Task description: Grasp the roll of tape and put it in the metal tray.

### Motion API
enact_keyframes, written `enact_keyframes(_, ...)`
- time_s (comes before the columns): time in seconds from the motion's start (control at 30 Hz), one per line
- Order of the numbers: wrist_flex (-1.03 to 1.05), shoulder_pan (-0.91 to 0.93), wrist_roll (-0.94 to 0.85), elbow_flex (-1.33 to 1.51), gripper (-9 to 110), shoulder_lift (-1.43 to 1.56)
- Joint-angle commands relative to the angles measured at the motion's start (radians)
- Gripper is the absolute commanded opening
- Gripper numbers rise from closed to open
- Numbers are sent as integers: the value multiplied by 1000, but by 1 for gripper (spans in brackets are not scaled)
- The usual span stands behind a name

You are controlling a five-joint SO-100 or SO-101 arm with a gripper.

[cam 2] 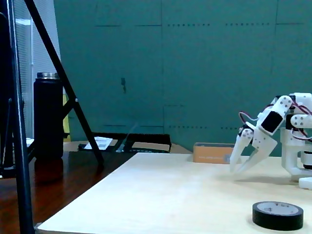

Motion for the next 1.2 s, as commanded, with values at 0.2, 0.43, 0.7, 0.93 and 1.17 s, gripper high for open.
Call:
enact_keyframes(0.2,-9,12,-8,6,-1,282)
enact_keyframes(0.43,-5,3,-9,5,-1,282)
enact_keyframes(0.7,11,0,2,-89,-1,282)
enact_keyframes(0.93,67,2,15,-417,-1,278)
enact_keyframes(1.17,233,3,109,-663,-1,276)
